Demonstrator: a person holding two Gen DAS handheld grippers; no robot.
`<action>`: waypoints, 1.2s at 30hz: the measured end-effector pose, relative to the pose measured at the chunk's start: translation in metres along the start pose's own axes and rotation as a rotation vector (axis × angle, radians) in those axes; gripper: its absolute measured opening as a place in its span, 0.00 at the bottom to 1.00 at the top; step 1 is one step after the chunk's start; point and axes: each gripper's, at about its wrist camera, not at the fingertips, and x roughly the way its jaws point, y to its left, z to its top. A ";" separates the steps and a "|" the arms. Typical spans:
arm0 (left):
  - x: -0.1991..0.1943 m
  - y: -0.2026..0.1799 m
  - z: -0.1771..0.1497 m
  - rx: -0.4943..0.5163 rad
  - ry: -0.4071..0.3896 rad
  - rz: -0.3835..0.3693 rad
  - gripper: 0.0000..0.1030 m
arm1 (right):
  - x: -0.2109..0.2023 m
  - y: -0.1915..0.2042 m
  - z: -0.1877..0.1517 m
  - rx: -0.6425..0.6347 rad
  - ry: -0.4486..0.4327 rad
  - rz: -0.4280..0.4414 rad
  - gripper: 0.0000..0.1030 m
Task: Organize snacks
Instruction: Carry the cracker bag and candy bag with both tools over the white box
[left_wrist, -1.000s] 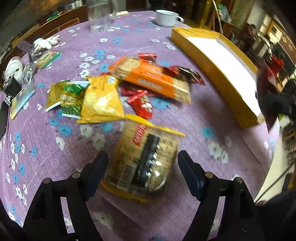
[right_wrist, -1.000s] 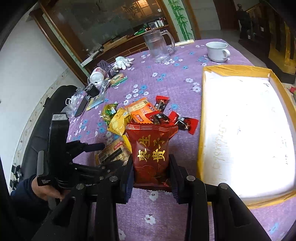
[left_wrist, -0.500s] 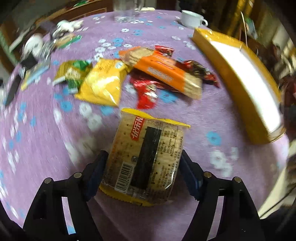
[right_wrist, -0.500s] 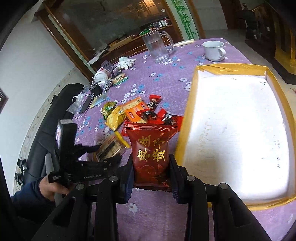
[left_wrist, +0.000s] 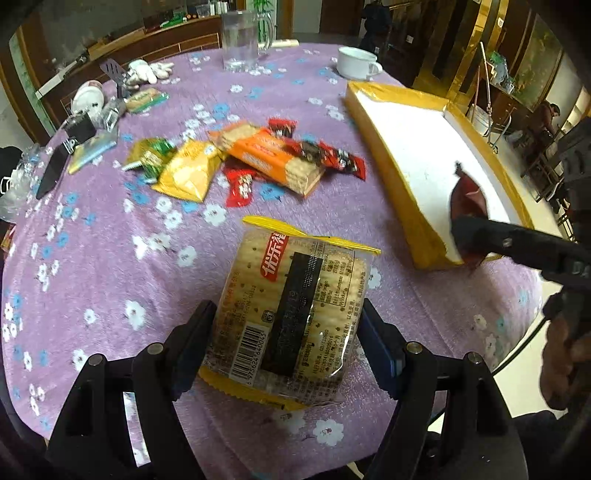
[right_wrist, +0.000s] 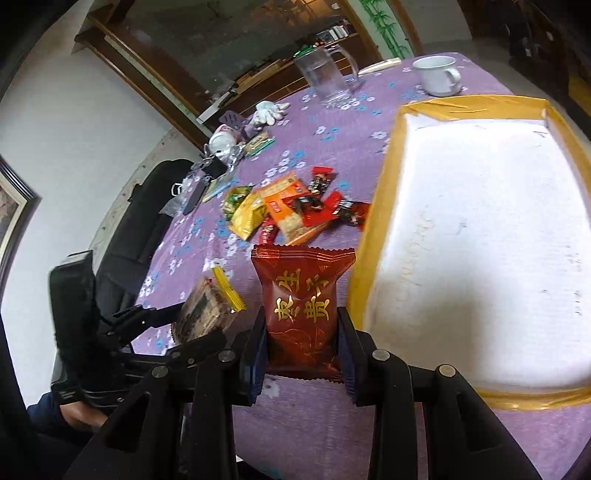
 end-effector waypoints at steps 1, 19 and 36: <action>-0.003 0.002 0.004 0.003 -0.013 -0.005 0.73 | 0.001 0.002 0.001 0.000 -0.003 0.004 0.33; -0.003 -0.028 0.060 0.197 -0.159 -0.247 0.73 | -0.064 -0.004 -0.001 0.126 -0.167 -0.252 0.33; 0.013 -0.125 0.146 0.265 -0.218 -0.234 0.73 | -0.116 -0.063 0.067 0.148 -0.213 -0.267 0.33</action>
